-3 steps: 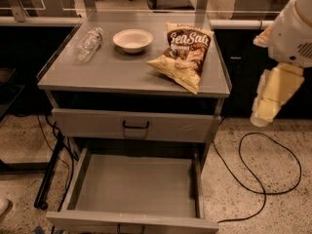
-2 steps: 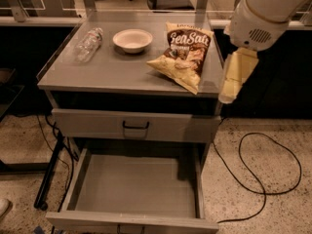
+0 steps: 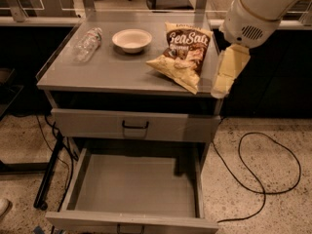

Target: Place brown chip bag into middle drawer

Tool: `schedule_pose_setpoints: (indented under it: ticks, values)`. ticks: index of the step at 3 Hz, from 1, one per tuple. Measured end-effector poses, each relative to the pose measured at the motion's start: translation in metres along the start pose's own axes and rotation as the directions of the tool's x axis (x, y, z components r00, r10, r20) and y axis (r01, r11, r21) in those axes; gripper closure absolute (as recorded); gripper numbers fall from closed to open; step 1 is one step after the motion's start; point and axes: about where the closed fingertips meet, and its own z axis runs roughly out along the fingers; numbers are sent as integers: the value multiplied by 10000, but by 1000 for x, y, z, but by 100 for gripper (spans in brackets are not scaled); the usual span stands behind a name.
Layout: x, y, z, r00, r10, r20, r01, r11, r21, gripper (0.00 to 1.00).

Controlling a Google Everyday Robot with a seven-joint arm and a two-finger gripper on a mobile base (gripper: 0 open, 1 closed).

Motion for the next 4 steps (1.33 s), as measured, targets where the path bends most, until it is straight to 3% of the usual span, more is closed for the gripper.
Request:
schedule_pose_setpoints:
  ticks: [2,4]
  values:
    - [-26,-53,17,9997,-61,250,49,9989,460,0]
    - [-42,-94,52,9997,-47,250,40,9996,275,0]
